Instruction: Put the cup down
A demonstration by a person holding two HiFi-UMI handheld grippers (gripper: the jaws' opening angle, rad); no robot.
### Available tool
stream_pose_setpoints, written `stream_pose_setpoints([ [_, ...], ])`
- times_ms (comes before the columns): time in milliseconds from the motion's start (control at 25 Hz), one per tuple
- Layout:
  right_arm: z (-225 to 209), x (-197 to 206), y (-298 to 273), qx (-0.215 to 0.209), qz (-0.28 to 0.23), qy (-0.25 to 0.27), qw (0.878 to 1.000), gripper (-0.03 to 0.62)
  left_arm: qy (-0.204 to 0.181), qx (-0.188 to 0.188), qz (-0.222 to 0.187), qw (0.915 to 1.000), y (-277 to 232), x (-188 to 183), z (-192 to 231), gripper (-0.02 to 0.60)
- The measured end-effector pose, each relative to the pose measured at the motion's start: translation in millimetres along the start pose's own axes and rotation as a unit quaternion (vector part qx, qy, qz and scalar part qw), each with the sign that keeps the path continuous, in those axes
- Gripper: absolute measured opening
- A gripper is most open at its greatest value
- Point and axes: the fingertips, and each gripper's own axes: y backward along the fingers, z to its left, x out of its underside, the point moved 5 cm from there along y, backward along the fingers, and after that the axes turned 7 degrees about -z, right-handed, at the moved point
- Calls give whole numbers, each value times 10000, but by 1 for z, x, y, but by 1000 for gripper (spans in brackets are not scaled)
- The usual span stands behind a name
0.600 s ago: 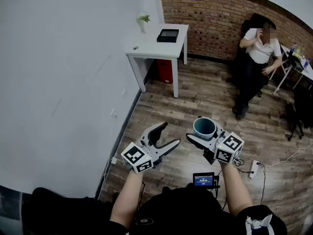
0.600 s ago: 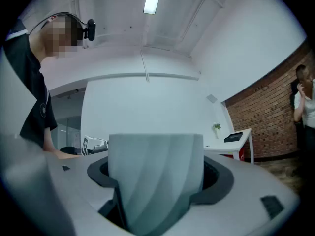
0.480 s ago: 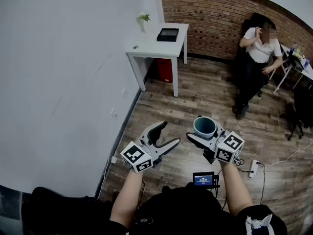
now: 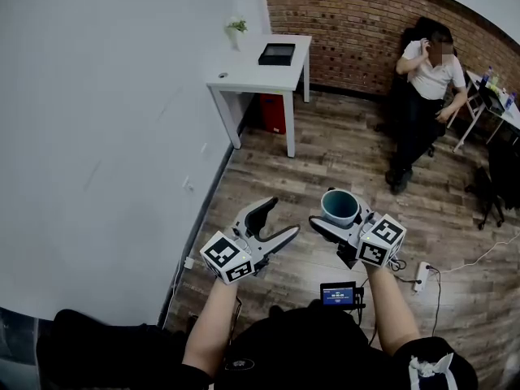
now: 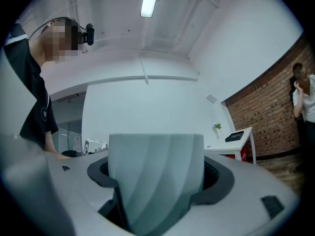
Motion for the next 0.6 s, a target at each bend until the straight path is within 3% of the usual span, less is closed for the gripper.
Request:
stream_pose_setpoints([
  [600,-14,-3,11,-16,-67,-21,10000,394,-16,-164,-18,9999,-9,-2,11,342],
])
